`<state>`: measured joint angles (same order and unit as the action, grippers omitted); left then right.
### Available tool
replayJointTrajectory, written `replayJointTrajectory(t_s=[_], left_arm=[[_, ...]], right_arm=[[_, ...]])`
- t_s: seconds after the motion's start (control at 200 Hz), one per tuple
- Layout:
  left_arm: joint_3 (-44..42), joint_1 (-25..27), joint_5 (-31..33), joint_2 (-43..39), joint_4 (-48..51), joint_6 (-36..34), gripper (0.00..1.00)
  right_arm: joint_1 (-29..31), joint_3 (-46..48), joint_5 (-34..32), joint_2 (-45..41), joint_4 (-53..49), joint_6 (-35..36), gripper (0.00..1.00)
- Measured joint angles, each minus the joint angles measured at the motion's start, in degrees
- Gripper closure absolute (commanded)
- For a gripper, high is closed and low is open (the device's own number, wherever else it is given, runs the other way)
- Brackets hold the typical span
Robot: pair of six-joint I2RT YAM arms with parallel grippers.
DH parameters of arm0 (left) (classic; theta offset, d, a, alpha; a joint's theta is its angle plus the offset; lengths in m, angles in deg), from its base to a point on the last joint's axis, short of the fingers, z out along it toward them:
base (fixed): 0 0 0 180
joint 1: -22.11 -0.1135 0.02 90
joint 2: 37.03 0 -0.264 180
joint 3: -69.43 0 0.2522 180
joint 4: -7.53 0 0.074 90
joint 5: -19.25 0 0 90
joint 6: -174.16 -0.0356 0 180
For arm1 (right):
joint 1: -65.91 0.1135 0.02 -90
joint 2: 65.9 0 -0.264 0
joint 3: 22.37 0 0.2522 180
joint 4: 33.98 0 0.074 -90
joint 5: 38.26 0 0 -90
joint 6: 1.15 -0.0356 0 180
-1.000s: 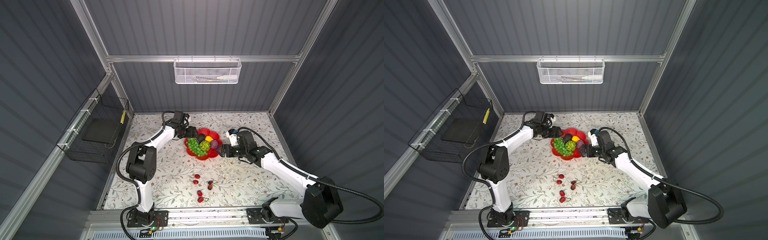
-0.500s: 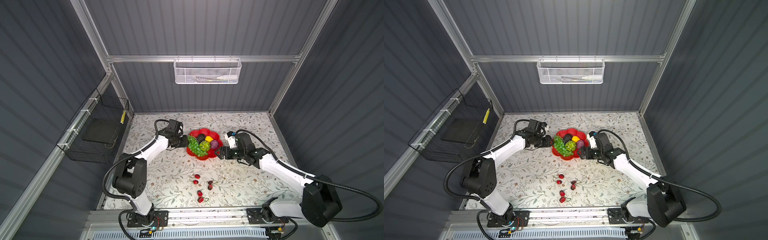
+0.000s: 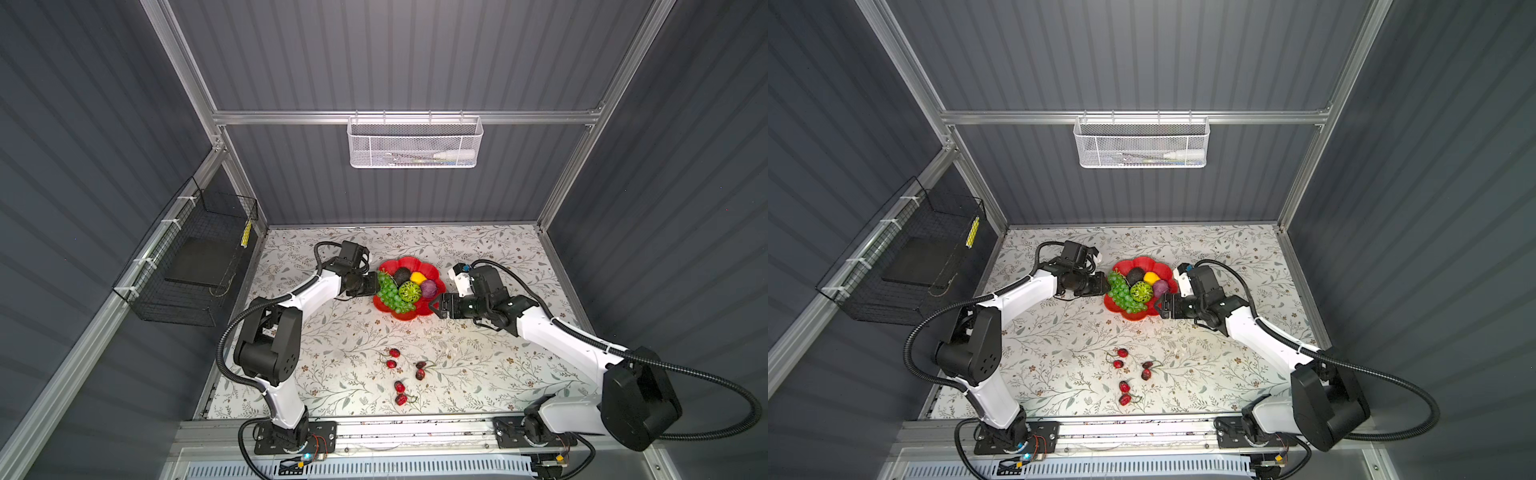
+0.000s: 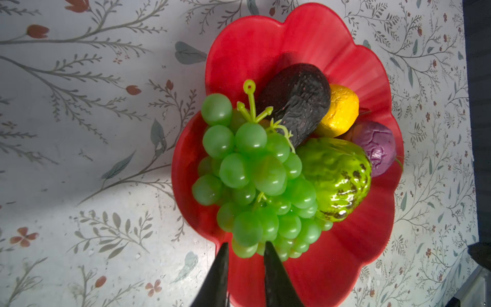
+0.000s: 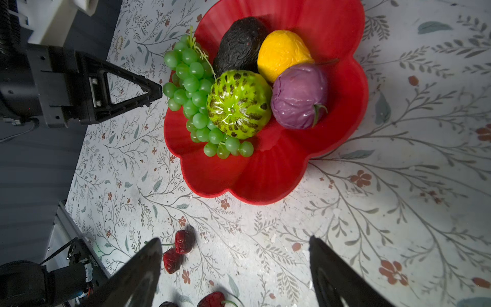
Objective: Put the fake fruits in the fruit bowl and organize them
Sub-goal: 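Move both grippers back toward the red cherries nearer the robot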
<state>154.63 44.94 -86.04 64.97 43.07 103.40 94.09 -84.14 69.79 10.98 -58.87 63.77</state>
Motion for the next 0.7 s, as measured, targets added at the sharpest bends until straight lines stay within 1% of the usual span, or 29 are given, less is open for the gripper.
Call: replayJointTrajectory(t_s=[0.165,0.285,0.33,0.41,0.52,0.595,0.7], left_arm=[[0.02,0.00,-1.05,0.90,-1.20,0.00,0.73],[0.02,0.00,-0.68,-0.02,-0.57,-0.24,0.67],[0.00,0.00,0.13,-1.20,0.17,-0.42,0.63],[-0.04,0.00,1.90,-4.90,1.84,-0.63,0.52],[-0.76,0.00,4.68,-12.83,3.19,-1.33,0.33],[-1.92,0.00,6.34,-17.64,3.56,-1.07,0.28],[-4.96,0.00,8.46,-20.85,3.69,-0.52,0.25]], right_arm=[[0.24,-0.07,-0.07,-0.04,-0.28,0.00,0.13],[1.09,-0.11,-0.66,-1.51,-1.62,0.00,0.14],[1.42,-0.11,-0.98,-2.82,-2.21,-0.02,0.14],[2.03,0.07,-1.79,-5.68,-2.86,-0.24,0.14],[3.15,1.84,-3.10,-9.64,-3.02,-1.09,0.15],[4.24,3.85,-3.85,-10.80,-3.15,-1.97,0.15],[6.67,5.97,-5.49,-10.36,-4.26,-3.04,0.15]])
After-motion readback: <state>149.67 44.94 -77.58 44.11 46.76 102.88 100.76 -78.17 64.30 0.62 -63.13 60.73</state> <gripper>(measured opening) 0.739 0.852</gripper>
